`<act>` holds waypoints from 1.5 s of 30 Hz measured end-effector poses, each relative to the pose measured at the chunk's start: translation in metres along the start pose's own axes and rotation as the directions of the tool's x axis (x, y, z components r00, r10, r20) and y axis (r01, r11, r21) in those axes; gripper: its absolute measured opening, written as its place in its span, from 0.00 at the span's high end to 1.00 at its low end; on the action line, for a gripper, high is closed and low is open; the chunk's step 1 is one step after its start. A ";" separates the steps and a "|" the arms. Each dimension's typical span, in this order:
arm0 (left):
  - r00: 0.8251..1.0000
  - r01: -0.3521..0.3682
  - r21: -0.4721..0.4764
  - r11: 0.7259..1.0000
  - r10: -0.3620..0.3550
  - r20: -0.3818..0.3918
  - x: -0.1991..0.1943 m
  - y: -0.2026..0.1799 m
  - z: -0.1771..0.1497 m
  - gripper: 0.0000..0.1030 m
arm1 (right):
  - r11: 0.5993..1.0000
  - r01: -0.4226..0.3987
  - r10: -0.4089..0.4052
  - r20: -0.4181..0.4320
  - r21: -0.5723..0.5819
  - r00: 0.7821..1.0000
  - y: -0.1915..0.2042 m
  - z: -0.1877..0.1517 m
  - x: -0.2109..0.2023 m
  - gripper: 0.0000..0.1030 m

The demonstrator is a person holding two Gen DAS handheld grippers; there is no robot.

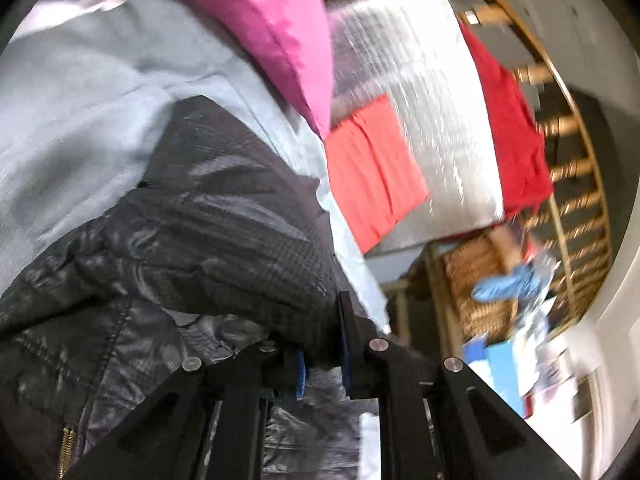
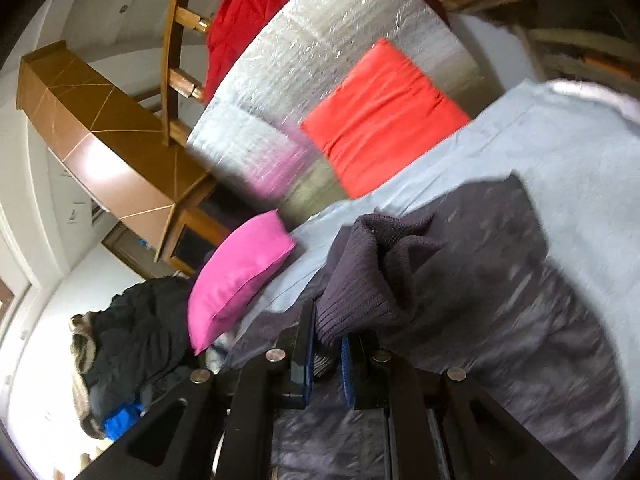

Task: Fold large clothes
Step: 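Fold the jacket sides inward toward the zipper with both tools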

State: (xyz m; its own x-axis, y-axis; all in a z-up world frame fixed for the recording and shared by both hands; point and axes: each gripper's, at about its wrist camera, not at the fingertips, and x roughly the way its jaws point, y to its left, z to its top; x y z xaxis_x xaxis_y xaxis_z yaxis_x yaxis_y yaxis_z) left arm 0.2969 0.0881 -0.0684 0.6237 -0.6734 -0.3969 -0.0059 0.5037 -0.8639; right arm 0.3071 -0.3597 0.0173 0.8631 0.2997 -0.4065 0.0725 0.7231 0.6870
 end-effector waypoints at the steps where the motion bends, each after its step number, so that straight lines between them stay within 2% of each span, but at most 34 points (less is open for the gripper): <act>1: 1.000 -0.019 0.030 0.999 0.019 -0.007 0.006 -0.006 -0.002 0.87 | 1.000 0.009 -0.009 0.006 -0.010 1.000 -0.002 0.005 0.000 0.88; 4: 0.996 -0.090 0.117 0.989 0.092 -0.017 0.024 -0.014 -0.013 0.87 | 0.997 0.058 -0.057 0.019 -0.057 0.998 -0.011 0.022 0.002 0.88; 6: 0.988 -0.148 0.180 0.972 0.154 -0.018 0.036 -0.014 -0.023 0.87 | 0.990 0.102 -0.101 0.011 -0.096 0.995 -0.020 0.026 0.007 0.88; 9: 0.967 -0.238 0.257 0.937 0.252 -0.024 0.054 -0.002 -0.045 0.87 | 0.968 0.180 -0.186 -0.014 -0.177 0.982 -0.032 0.017 0.021 0.88; 11: 0.955 -0.272 0.272 0.923 0.293 -0.039 0.063 0.007 -0.051 0.87 | 0.955 0.216 -0.229 -0.042 -0.203 0.973 -0.045 0.008 0.030 0.88; 14: 0.935 -0.314 0.278 0.908 0.347 -0.078 0.071 0.027 -0.061 0.83 | 0.952 0.247 -0.267 -0.099 -0.179 0.959 -0.071 -0.010 0.041 0.88; 16: 0.935 -0.311 0.286 0.906 0.346 -0.079 0.069 0.032 -0.065 0.81 | 0.955 0.254 -0.274 -0.127 -0.156 0.953 -0.084 -0.019 0.043 0.88; 17: 0.934 -0.310 0.291 0.905 0.347 -0.084 0.067 0.031 -0.066 0.78 | 0.956 0.254 -0.274 -0.135 -0.147 0.952 -0.088 -0.022 0.043 0.88; 18: 0.930 -0.317 0.296 0.901 0.356 -0.087 0.065 0.030 -0.066 0.63 | 0.957 0.254 -0.273 -0.143 -0.137 0.951 -0.093 -0.024 0.043 0.88; 19: 0.923 -0.336 0.303 0.892 0.376 -0.082 0.063 0.028 -0.066 0.38 | 0.959 0.253 -0.270 -0.147 -0.127 0.951 -0.096 -0.023 0.043 0.88; 20: 0.917 -0.355 0.308 0.883 0.392 -0.067 0.059 0.026 -0.067 0.30 | 0.960 0.252 -0.269 -0.148 -0.123 0.952 -0.097 -0.021 0.043 0.88; 24: 0.939 -0.311 0.354 0.882 0.342 -0.028 0.037 0.017 -0.070 0.28 | 0.952 0.253 -0.275 -0.125 -0.170 0.953 -0.080 -0.003 0.047 0.88; 27: 0.952 -0.284 0.369 0.885 0.306 -0.002 0.020 0.012 -0.068 0.28 | 0.933 0.242 -0.270 -0.074 -0.265 0.960 -0.042 0.022 0.047 0.88; 31: 0.956 -0.286 0.347 0.894 0.289 0.042 0.001 0.011 -0.057 0.29 | 0.885 0.227 -0.240 0.021 -0.407 0.971 0.012 0.044 0.035 0.88; 34: 0.951 -0.309 0.338 0.889 0.296 0.089 -0.010 0.012 -0.048 0.29 | 0.867 0.233 -0.227 0.066 -0.441 0.972 0.022 0.043 0.024 0.88; 37: 0.950 -0.311 0.272 0.911 0.299 0.084 -0.007 0.020 -0.038 0.28 | 0.876 0.273 -0.286 0.027 -0.398 0.958 -0.011 0.030 0.033 0.88; 39: 0.953 -0.302 0.198 0.933 0.297 0.053 -0.001 0.032 -0.034 0.26 | 0.903 0.298 -0.329 -0.051 -0.309 0.943 -0.052 0.020 0.047 0.88; 41: 0.958 -0.286 0.118 0.951 0.286 0.017 0.005 0.044 -0.030 0.23 | 0.923 0.308 -0.338 -0.104 -0.231 0.935 -0.082 0.013 0.055 0.88; 44: 0.967 -0.254 -0.036 0.967 0.252 -0.042 0.017 0.069 -0.026 0.24 | 0.936 0.300 -0.326 -0.132 -0.184 0.936 -0.096 0.009 0.058 0.88; 45: 0.970 -0.241 -0.079 0.967 0.239 -0.040 0.018 0.076 -0.025 0.31 | 0.937 0.294 -0.321 -0.128 -0.188 0.938 -0.093 0.011 0.057 0.88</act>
State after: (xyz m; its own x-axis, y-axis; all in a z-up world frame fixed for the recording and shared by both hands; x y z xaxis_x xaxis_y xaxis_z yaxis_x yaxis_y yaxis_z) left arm 0.2878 0.1010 -0.1490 0.5722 -0.5550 -0.6038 -0.2182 0.6067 -0.7644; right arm 0.3549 -0.4171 -0.0629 0.7225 0.1295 -0.6791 0.2276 0.8830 0.4105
